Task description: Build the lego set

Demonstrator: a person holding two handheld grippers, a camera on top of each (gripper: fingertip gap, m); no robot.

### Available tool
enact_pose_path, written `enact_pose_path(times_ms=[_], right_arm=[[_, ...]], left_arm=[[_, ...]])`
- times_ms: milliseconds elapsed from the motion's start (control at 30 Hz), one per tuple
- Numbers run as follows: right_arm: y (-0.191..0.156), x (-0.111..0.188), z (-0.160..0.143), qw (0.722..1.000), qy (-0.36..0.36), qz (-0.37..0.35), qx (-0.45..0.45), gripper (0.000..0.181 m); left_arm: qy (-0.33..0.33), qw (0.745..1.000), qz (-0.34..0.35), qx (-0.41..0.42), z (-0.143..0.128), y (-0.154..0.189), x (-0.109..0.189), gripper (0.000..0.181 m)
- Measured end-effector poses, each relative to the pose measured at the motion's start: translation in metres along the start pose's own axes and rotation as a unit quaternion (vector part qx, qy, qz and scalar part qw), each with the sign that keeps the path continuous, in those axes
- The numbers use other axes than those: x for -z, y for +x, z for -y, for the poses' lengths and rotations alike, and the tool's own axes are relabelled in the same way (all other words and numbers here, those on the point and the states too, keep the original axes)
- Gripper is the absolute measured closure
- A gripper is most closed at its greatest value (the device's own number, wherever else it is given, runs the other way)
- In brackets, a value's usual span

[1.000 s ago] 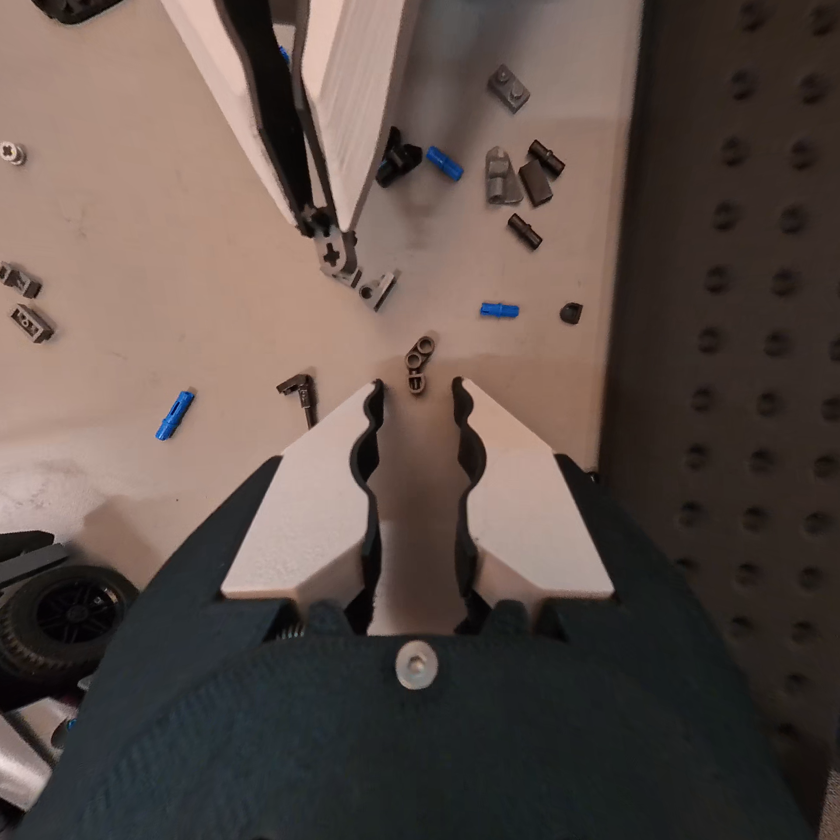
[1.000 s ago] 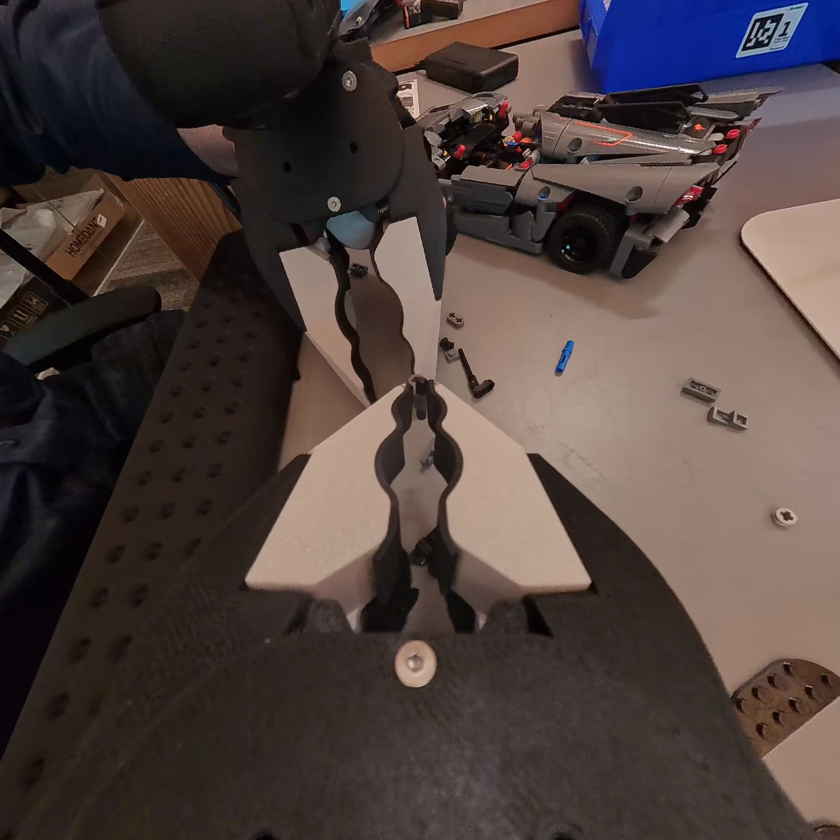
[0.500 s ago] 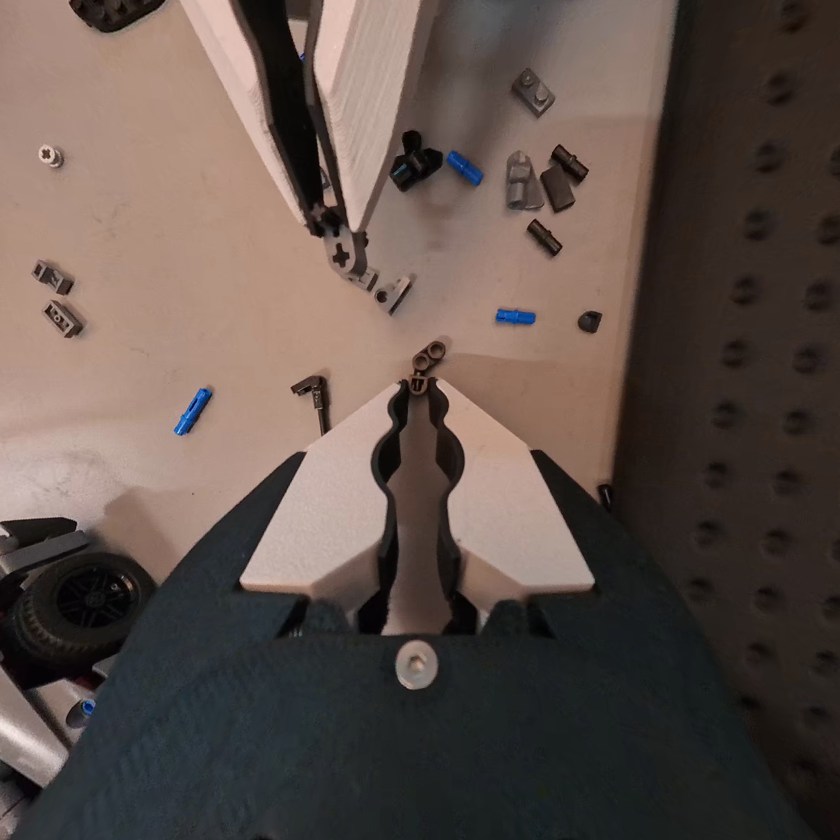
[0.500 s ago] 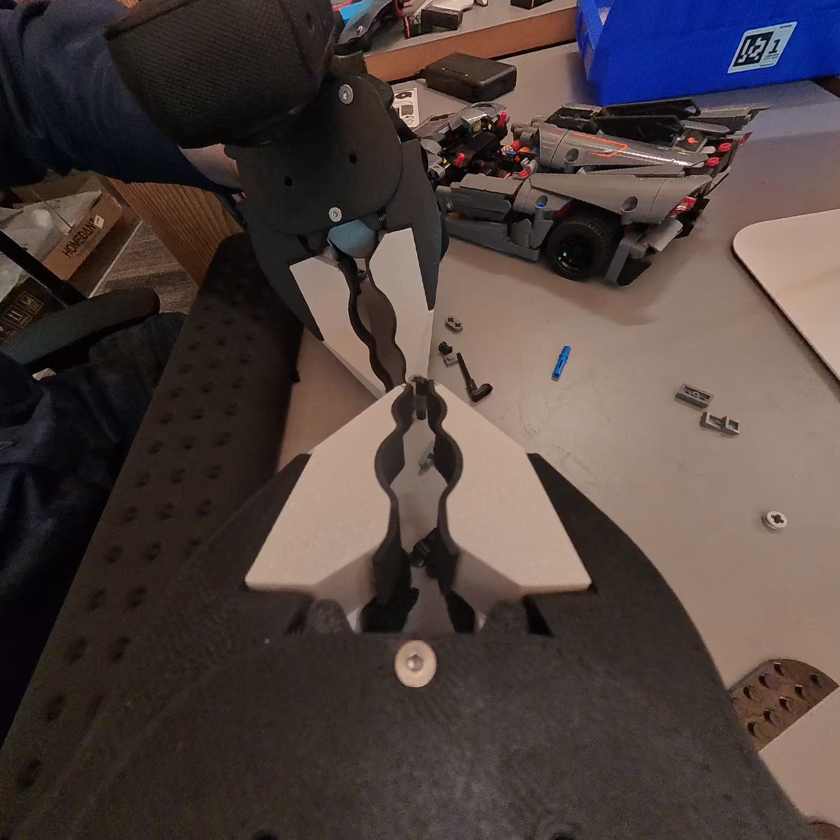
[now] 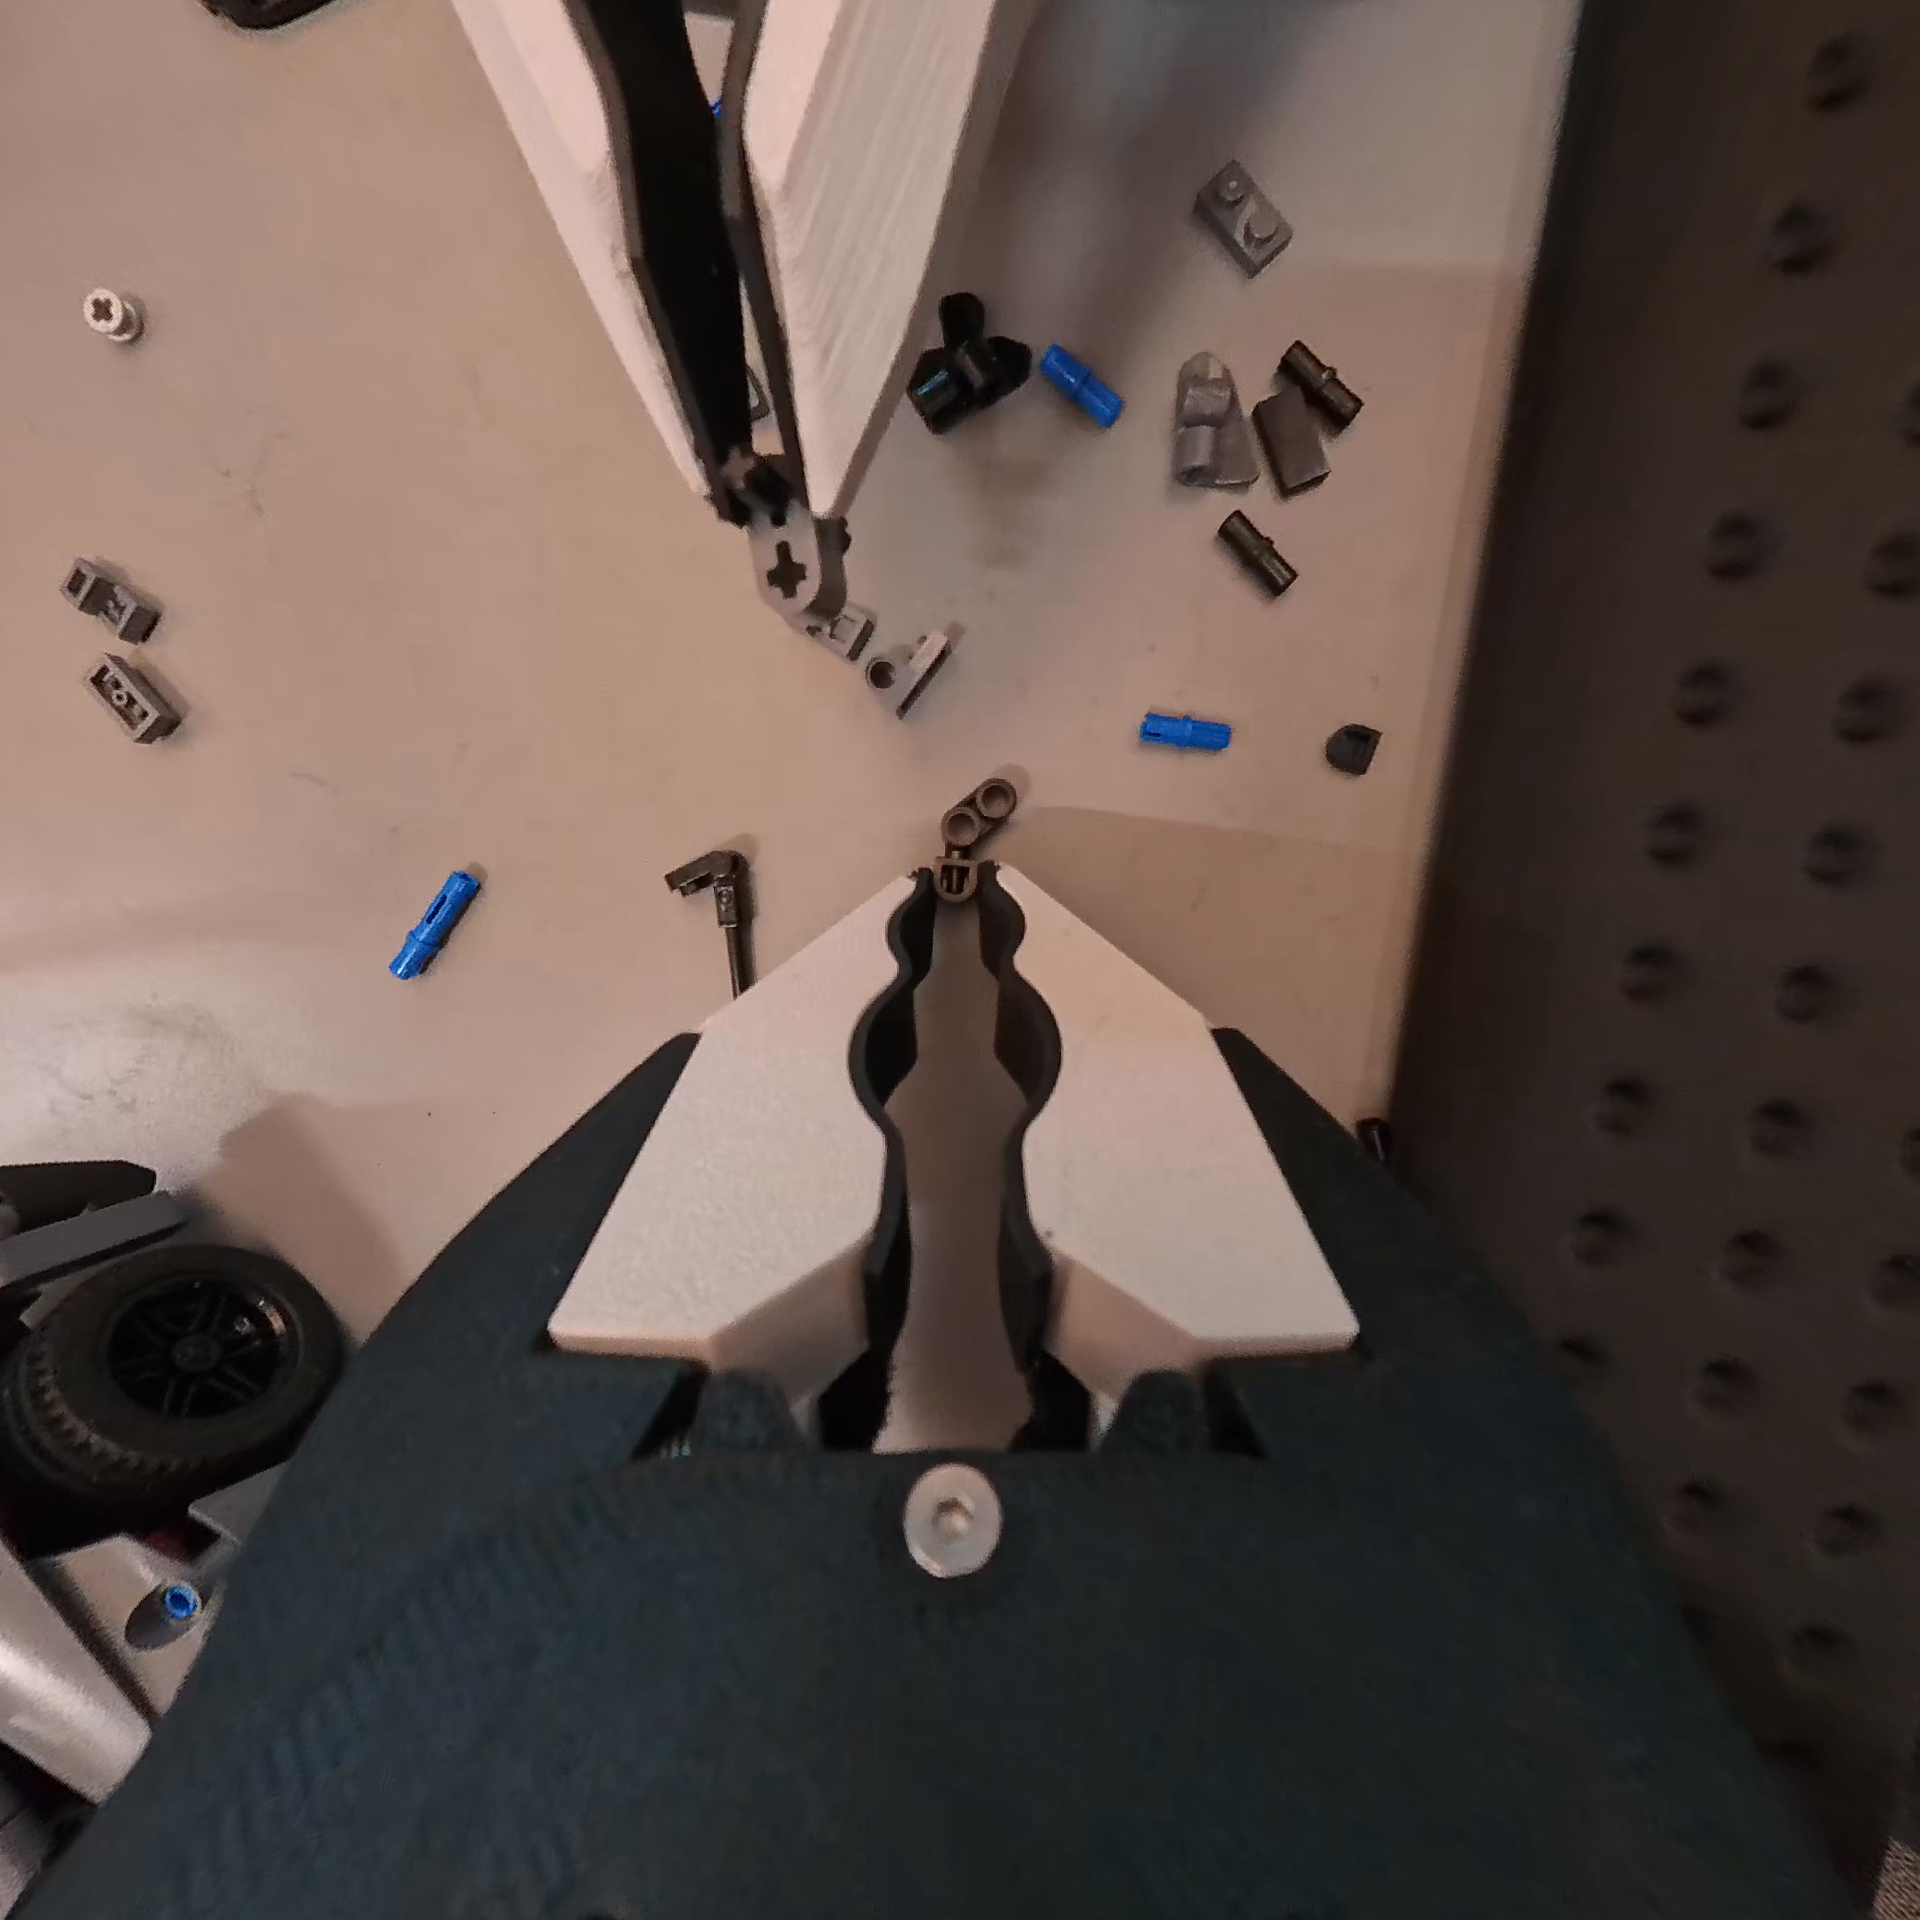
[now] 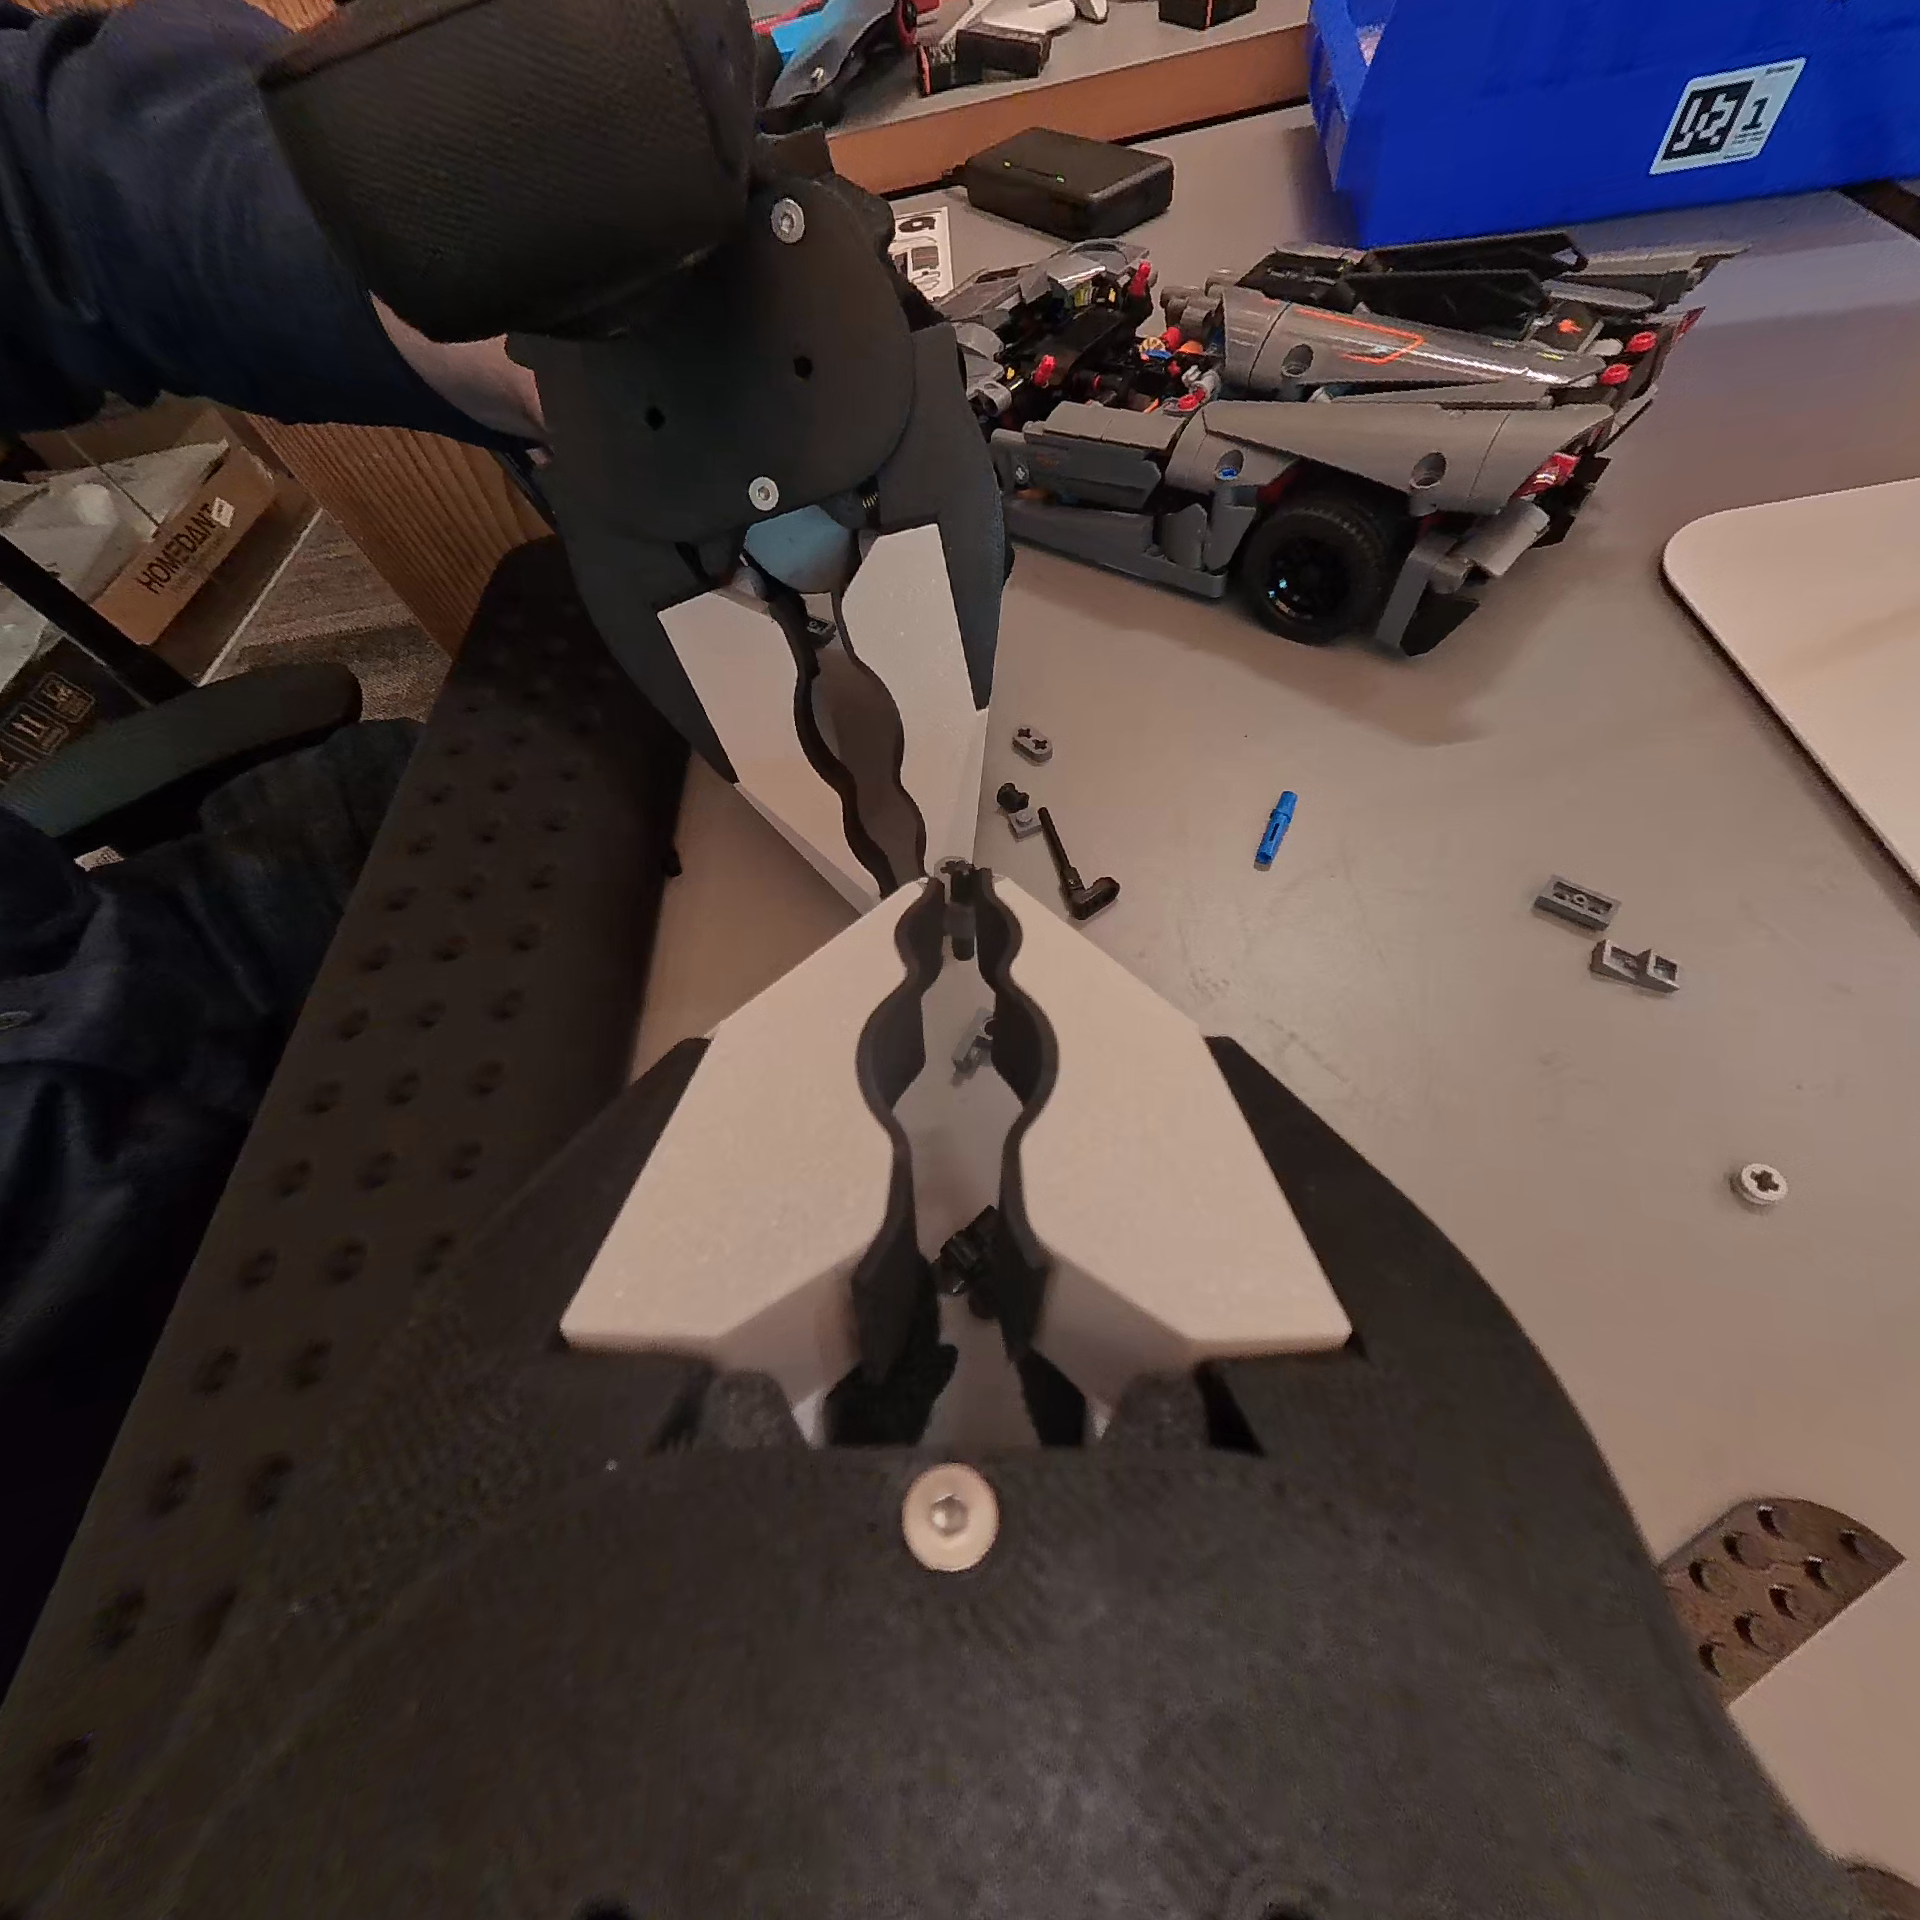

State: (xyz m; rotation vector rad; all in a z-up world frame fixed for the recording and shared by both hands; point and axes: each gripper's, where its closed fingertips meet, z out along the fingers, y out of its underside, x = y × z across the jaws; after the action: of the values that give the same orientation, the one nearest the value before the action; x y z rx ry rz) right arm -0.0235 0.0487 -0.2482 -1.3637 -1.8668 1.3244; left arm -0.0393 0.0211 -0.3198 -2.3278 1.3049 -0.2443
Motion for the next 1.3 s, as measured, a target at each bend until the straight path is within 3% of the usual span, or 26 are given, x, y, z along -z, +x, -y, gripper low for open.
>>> enact_pose_path(times_ms=[1300], right_arm=[[-0.0001, 0.0015, 0.0025, 1.000, 0.009, 0.002, -0.006, 0.178]], left_arm=[[0.011, 1.000, -0.015, 0.013, 0.0004, 0.0008, 0.0003, 0.173]])
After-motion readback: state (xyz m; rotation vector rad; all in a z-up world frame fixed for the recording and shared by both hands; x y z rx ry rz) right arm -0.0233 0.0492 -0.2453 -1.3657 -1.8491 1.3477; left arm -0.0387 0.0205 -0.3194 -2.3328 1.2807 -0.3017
